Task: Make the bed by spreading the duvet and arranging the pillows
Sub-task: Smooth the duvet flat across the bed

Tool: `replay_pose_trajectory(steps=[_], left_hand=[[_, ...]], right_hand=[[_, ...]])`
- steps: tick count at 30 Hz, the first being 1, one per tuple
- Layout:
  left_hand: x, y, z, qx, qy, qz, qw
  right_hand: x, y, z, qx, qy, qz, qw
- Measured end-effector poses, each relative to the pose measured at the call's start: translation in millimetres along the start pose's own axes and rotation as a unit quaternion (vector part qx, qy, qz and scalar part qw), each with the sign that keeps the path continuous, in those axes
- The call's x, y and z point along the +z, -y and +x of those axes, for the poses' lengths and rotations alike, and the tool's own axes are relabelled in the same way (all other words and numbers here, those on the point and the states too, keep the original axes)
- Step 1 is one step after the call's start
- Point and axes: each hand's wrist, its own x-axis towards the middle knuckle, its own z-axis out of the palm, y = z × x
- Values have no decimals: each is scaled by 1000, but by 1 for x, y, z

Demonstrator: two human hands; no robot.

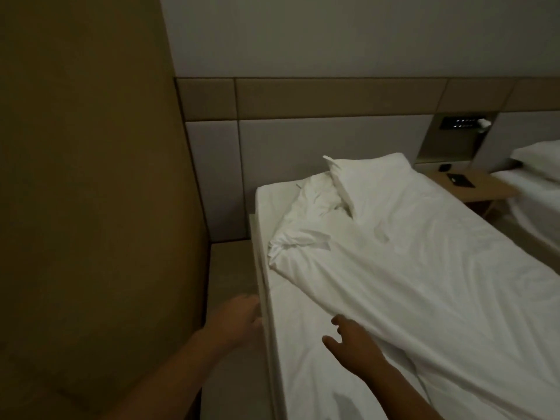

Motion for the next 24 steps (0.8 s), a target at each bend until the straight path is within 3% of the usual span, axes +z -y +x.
replay_pose_trajectory(steps=[11,16,18,22,24], left_hand=[[-77,51,281,93,45,50,993],[-71,58,392,108,51,25,993],[-55,65,443,118,42,-1,992],[-10,78,540,116,43,-46,991],[14,80,574,101,70,-54,991]], right_hand=[[-37,50,249,131,6,100,986],[-27,30,357,210,-15,267,941],[-14,14,410,264,-41,387,883],[15,-21,503,341,-86,624,698],[26,-34,535,336,-103,696,627]])
